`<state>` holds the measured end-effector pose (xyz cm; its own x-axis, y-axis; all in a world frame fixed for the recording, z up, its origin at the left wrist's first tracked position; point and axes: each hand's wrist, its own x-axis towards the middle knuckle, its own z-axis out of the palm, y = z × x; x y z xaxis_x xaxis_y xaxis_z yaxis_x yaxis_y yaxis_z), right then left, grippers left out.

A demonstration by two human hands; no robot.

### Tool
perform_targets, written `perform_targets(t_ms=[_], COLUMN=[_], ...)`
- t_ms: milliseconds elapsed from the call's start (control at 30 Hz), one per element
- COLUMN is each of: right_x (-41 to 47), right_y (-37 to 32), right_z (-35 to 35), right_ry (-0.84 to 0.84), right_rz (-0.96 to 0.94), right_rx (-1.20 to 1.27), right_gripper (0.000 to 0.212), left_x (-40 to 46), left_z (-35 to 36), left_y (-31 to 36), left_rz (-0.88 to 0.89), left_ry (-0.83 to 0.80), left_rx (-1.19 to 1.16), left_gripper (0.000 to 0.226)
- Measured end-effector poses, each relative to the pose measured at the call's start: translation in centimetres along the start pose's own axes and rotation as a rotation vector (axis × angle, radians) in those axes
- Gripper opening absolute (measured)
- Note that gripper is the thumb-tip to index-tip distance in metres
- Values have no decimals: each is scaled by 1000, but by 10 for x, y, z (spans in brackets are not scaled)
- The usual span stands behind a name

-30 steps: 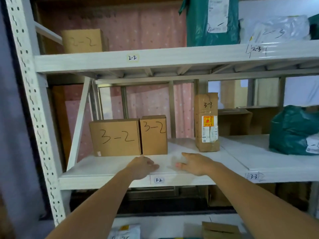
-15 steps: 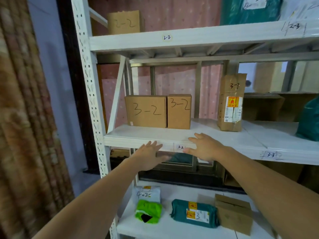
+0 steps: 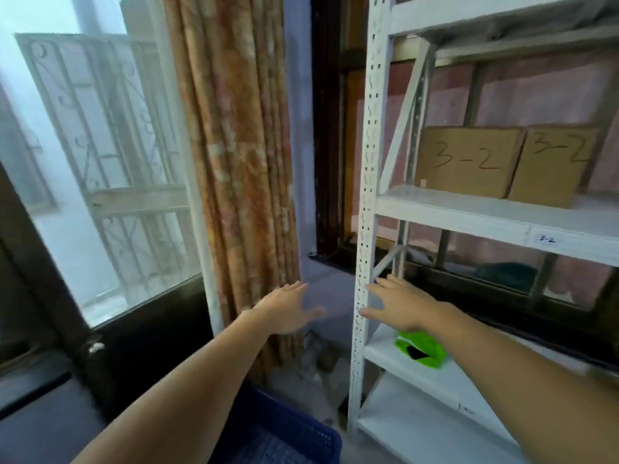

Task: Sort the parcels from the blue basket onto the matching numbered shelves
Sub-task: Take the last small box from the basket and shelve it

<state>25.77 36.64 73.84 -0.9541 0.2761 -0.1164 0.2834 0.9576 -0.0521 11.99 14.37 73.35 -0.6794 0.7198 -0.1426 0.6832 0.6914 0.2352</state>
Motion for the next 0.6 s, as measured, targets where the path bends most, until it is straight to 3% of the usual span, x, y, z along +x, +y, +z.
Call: perform_targets(t_ms=[167, 333, 600], right_x=[24, 33, 74], right_y=[-98, -176, -225], right_z=[63, 111, 139], right_ry=[-223, -339, -407], right_rz=[-178, -376, -478], right_rx=[-54, -81, -56], right_gripper=[88, 83, 96], left_x=[-77, -142, -178], left_z=[39, 75, 115], left_y=[-90, -159, -201], left_rz=[-210, -380, -598], left_ry=[-43, -102, -168], left_rx=[-66, -97, -196], left_gripper=[97, 92, 93])
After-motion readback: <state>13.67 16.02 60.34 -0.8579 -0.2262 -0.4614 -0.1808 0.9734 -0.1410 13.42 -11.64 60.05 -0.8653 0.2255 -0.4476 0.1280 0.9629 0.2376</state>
